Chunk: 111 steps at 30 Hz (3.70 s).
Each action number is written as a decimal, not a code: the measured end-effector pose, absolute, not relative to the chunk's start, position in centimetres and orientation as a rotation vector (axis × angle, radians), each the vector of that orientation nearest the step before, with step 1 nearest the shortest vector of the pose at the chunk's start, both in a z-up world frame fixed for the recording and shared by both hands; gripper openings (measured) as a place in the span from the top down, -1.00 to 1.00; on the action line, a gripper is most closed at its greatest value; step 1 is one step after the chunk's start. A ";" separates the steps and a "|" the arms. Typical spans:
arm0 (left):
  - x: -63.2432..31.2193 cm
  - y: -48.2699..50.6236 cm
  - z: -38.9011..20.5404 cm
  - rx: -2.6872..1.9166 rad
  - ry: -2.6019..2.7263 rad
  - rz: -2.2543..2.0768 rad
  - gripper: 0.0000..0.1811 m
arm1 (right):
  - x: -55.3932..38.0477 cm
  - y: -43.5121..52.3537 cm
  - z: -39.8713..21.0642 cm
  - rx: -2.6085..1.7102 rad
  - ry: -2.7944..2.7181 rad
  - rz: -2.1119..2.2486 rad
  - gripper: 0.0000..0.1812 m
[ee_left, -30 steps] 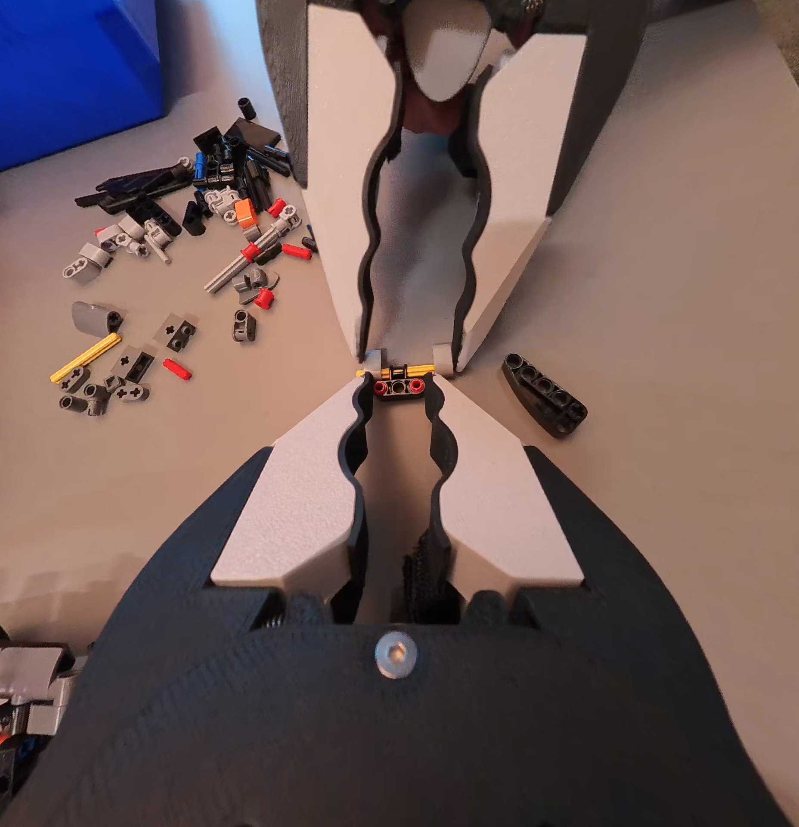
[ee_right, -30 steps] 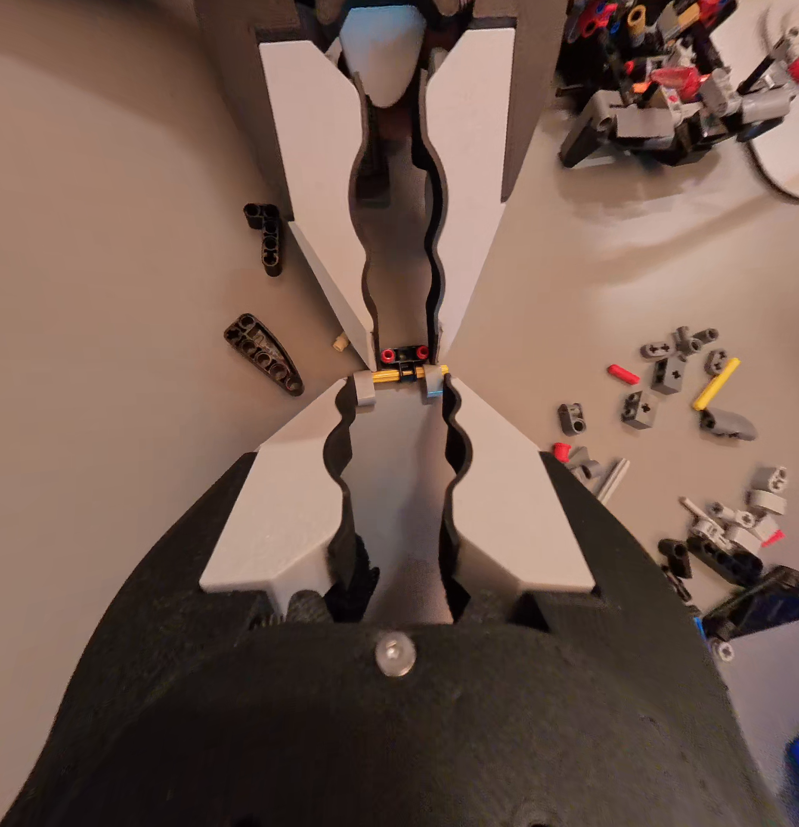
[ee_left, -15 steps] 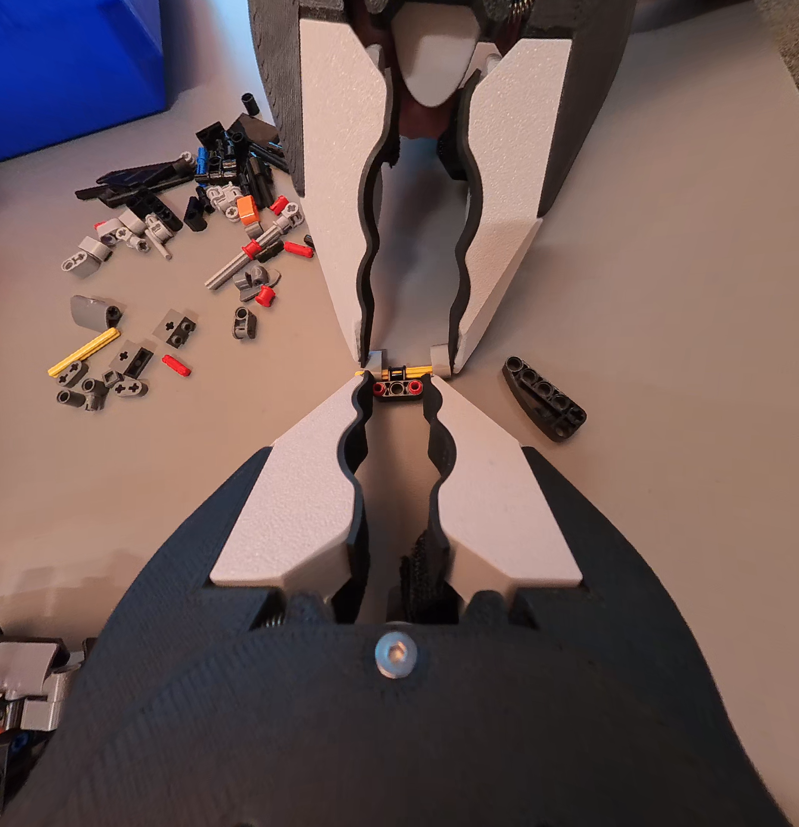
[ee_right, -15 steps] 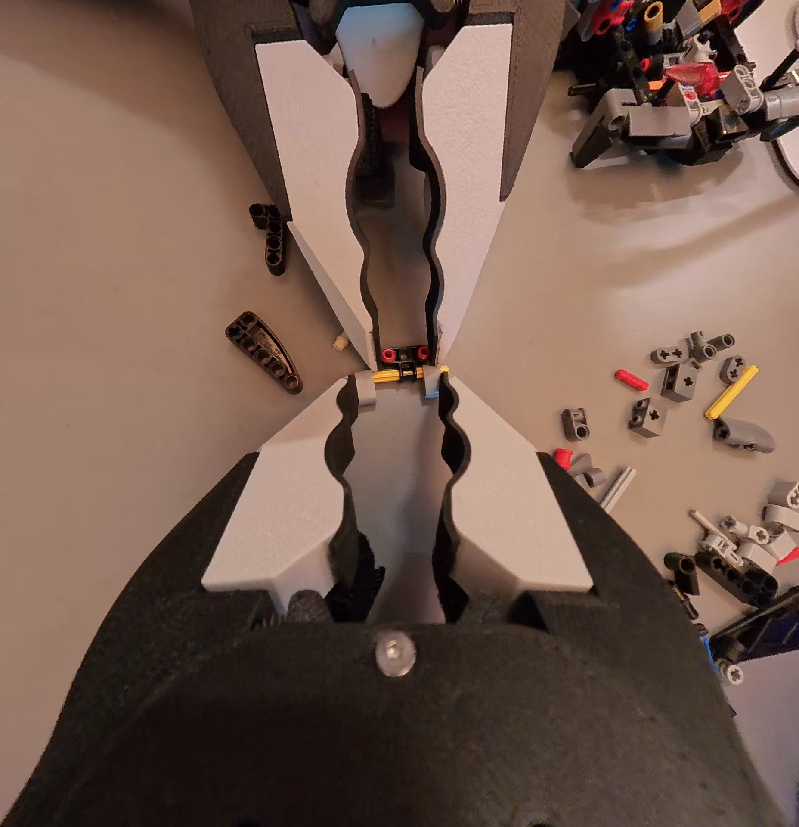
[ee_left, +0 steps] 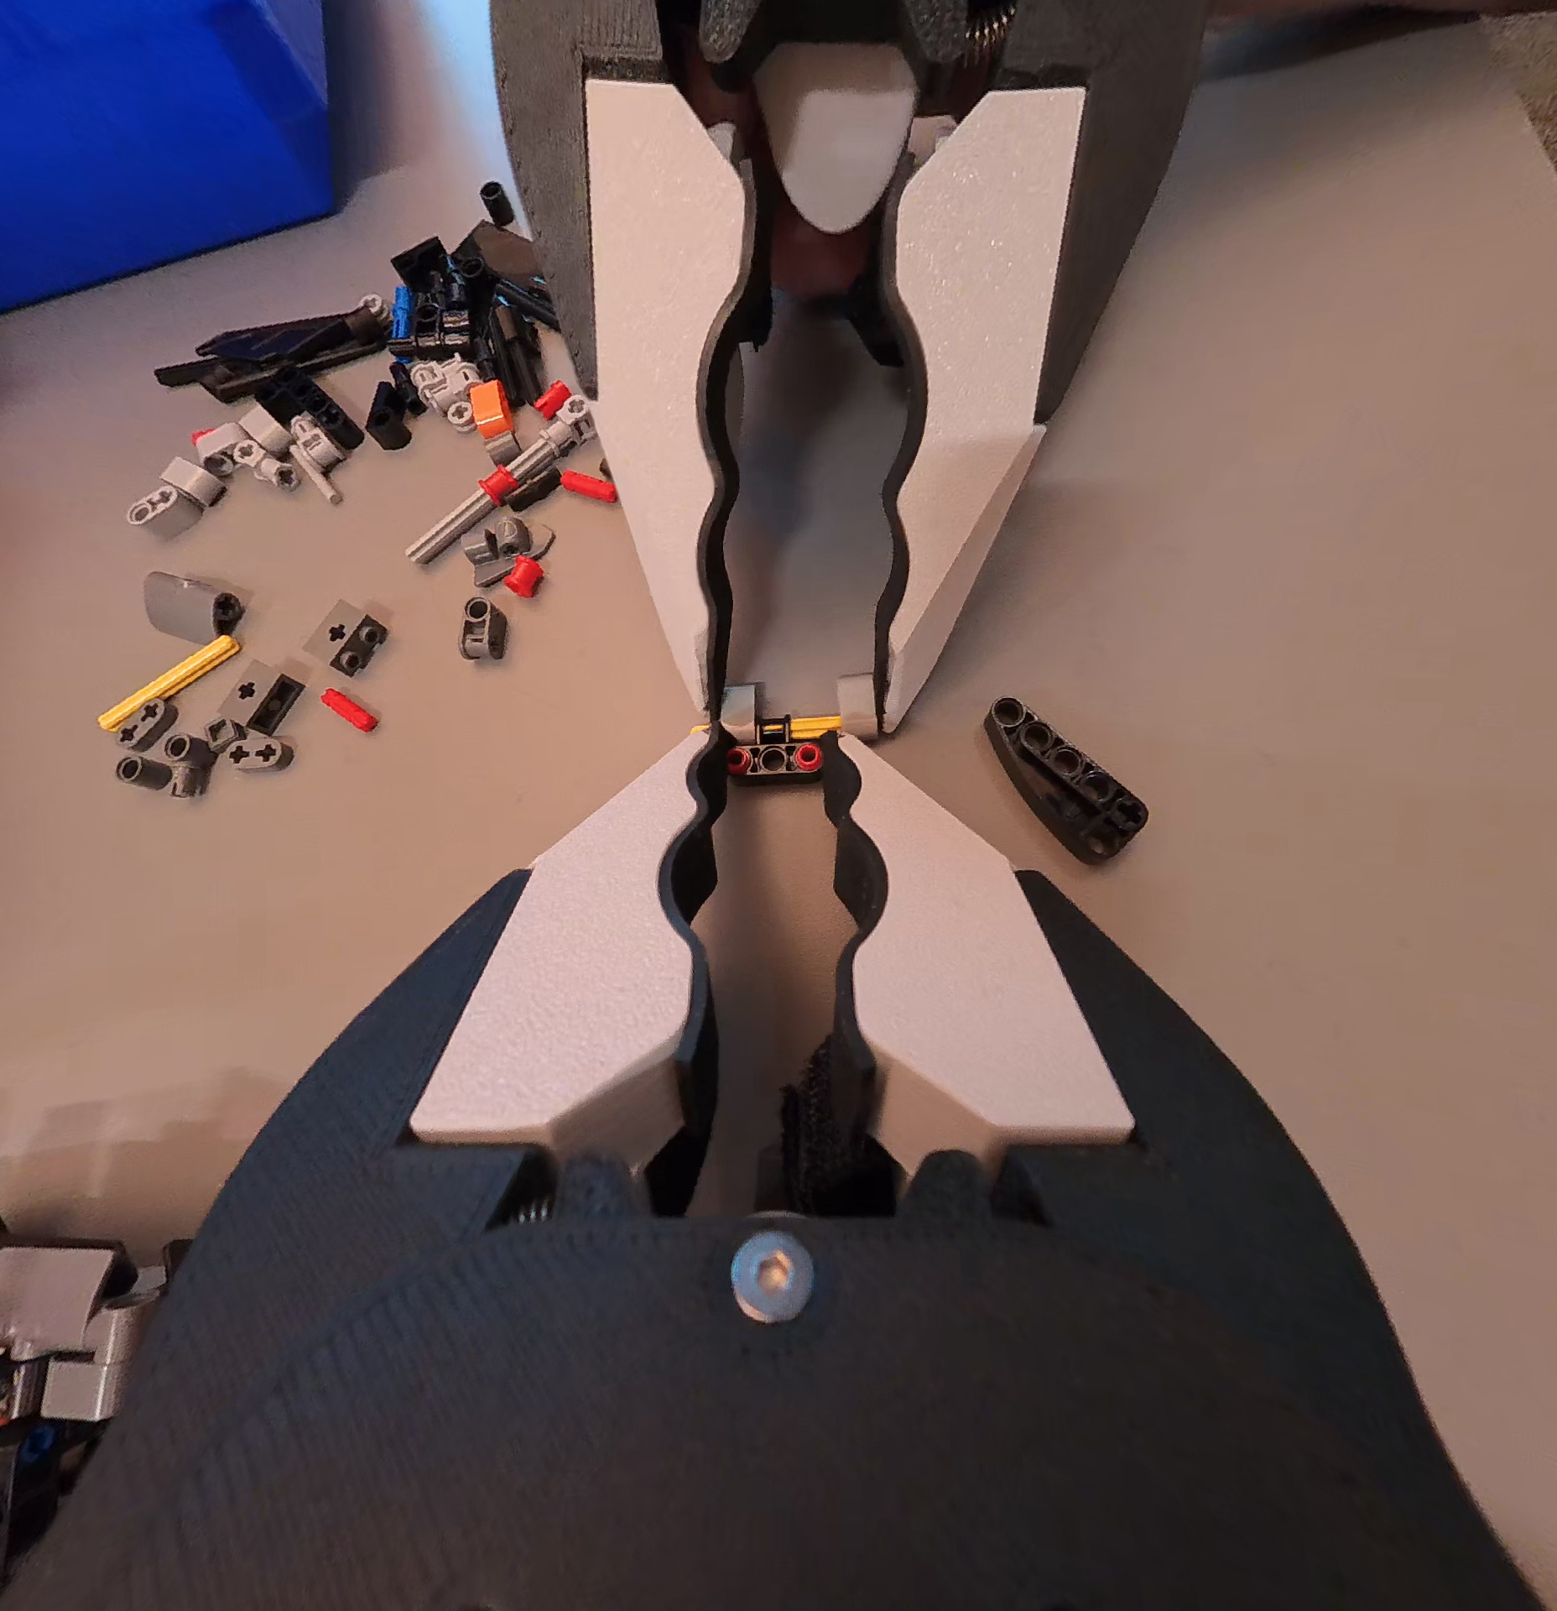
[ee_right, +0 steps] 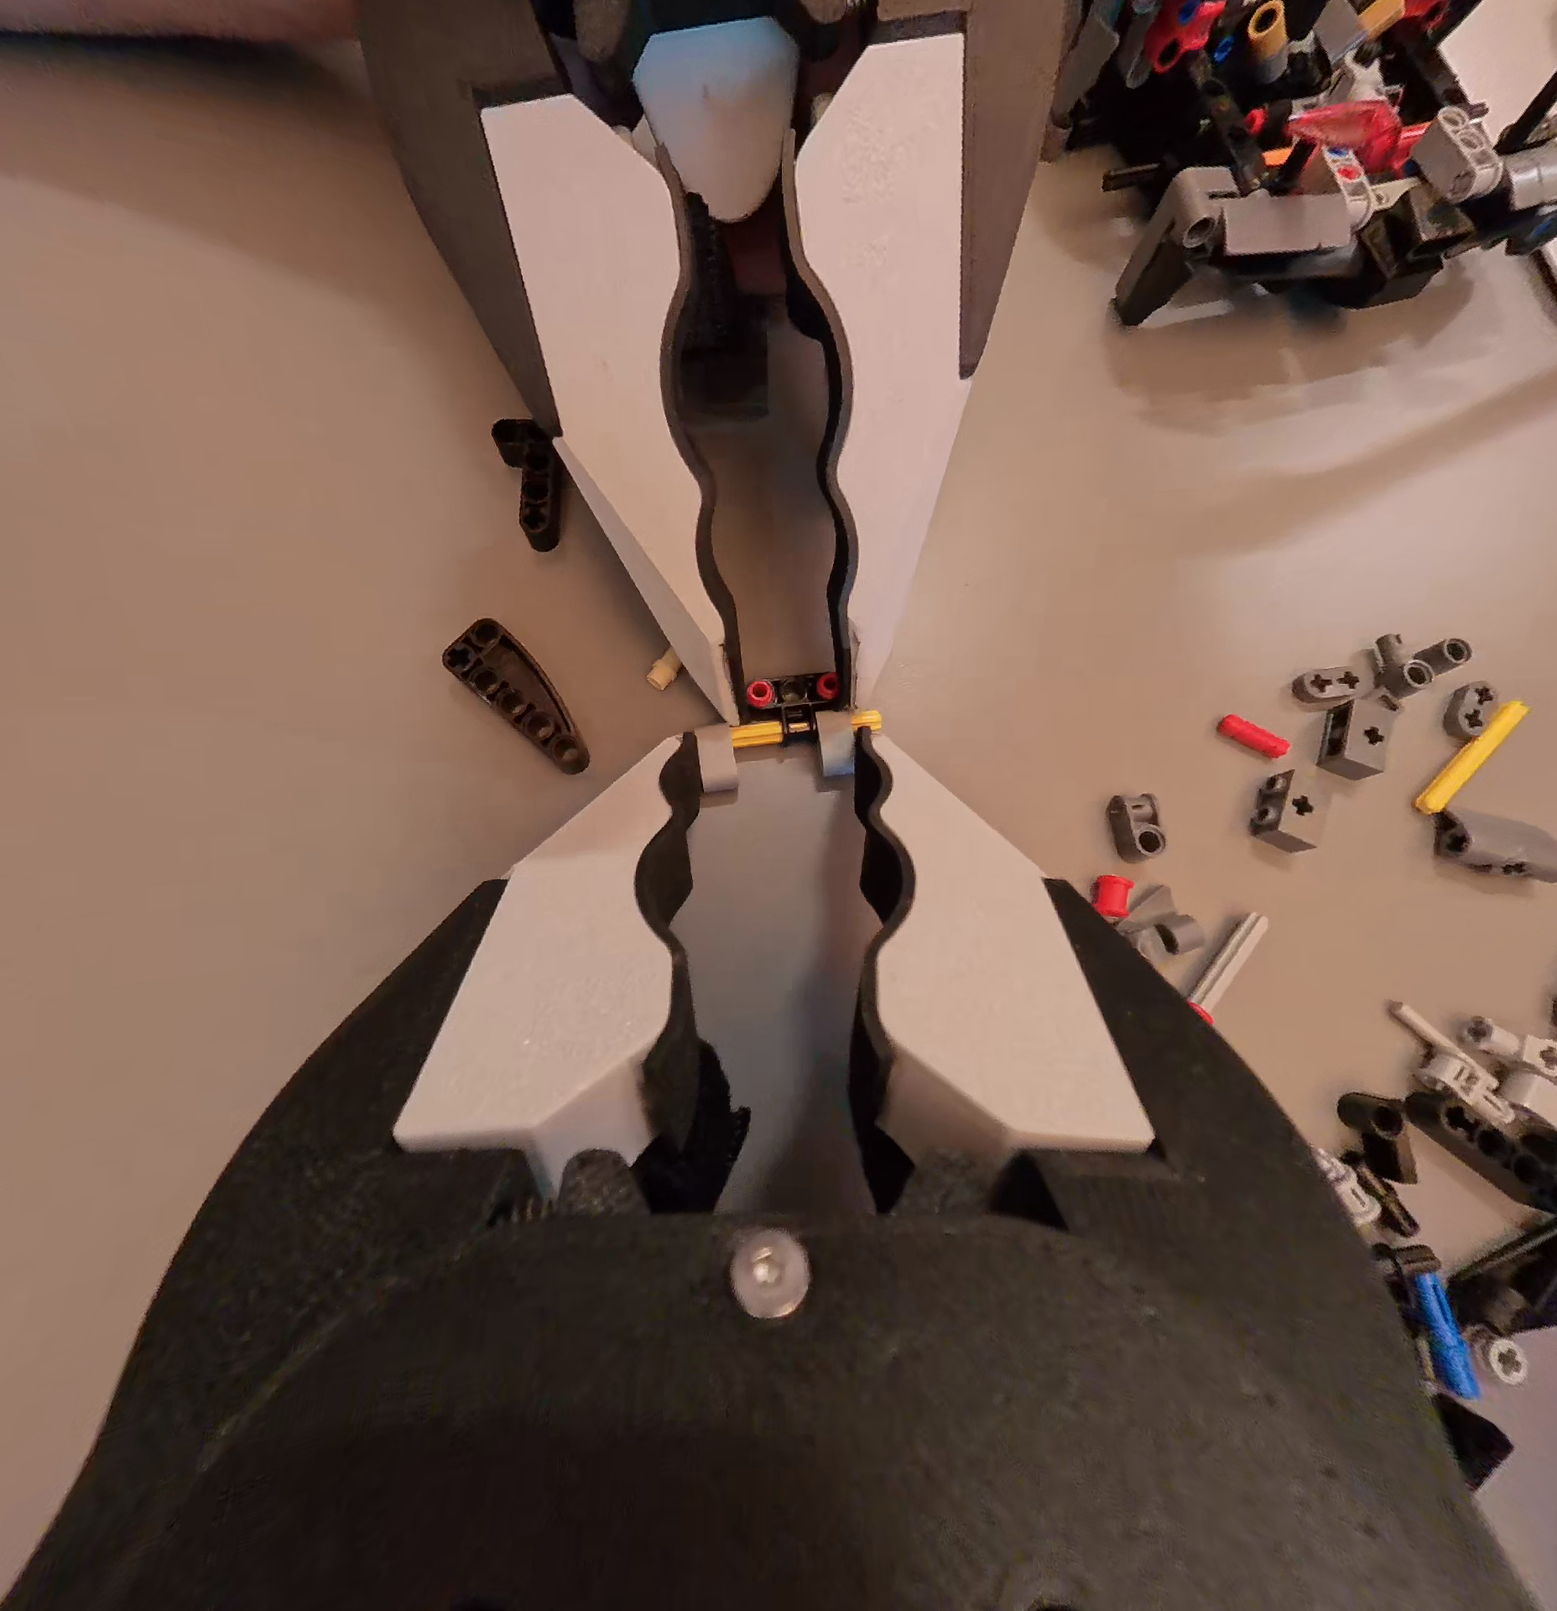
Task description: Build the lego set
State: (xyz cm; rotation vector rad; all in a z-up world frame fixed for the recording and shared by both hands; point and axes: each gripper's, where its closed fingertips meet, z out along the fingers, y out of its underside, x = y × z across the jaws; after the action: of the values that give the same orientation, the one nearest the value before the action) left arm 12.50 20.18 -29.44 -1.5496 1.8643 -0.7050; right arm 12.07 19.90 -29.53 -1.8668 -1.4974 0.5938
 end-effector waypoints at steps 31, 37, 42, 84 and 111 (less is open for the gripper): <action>12.6 19.2 -29.3 -1.471 1.912 -0.716 0.76 | 12.0 19.8 -29.7 -1.894 -1.492 0.682 0.65; 12.6 19.5 -29.2 -1.490 1.888 -0.724 0.68 | 12.0 19.7 -29.7 -1.887 -1.496 0.681 0.65; 12.5 19.6 -29.5 -1.506 1.893 -0.705 0.62 | 12.0 19.6 -29.7 -1.884 -1.505 0.691 0.65; 12.5 19.8 -29.5 -1.525 1.889 -0.713 0.75 | 11.9 19.6 -29.6 -1.868 -1.509 0.678 0.65; 12.6 20.4 -29.7 -1.529 1.865 -0.645 0.75 | 13.8 19.1 -29.7 -2.063 -1.330 0.472 0.74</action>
State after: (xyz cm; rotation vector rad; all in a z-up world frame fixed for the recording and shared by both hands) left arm 12.58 20.45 -29.71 -1.5291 1.8650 -0.6455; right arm 13.80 19.11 -29.68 -2.0635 -1.3302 0.4717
